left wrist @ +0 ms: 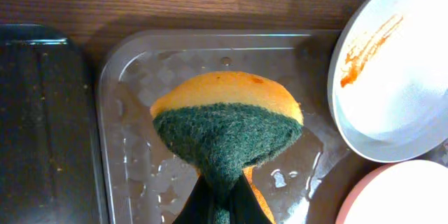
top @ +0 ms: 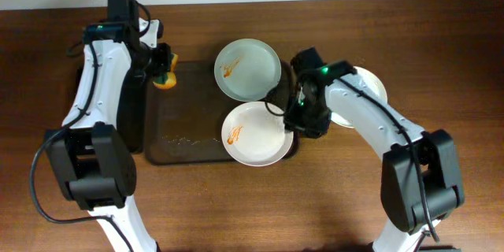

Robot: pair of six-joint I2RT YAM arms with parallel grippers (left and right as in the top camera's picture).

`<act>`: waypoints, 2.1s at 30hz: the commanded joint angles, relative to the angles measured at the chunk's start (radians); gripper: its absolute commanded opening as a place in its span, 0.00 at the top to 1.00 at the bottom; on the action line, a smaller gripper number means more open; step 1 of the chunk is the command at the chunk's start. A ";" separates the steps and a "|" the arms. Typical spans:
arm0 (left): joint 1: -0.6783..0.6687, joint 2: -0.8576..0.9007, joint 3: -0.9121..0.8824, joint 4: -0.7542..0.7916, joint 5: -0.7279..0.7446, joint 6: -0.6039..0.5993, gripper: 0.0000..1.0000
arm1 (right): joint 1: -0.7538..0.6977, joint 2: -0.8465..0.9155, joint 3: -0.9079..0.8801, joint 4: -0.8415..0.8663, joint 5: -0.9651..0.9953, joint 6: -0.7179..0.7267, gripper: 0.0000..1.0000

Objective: Clean dirty plates on tray and stack at the side
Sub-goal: 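Place the cleaned plate on the table right of the tray, then grip the rim of the front white plate with the right gripper, then scrub the held plate with the sponge in the left gripper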

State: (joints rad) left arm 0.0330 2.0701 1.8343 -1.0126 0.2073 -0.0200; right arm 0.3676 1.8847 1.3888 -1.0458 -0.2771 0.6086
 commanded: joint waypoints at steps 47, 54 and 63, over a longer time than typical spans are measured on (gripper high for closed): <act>-0.032 -0.003 -0.019 -0.101 -0.021 -0.019 0.99 | 0.259 0.354 0.201 0.539 0.095 0.038 0.96; -0.087 0.001 -0.254 0.031 -0.032 -0.043 0.99 | 0.260 0.354 0.207 0.511 0.147 0.103 0.96; -0.106 0.002 -0.480 0.155 -0.133 -0.115 0.99 | 0.260 0.354 0.207 0.512 0.147 0.098 0.96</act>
State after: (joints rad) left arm -0.0654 2.0583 1.4269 -0.8230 0.0254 -0.1059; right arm 0.6235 2.2211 1.5970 -0.5228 -0.1734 0.7040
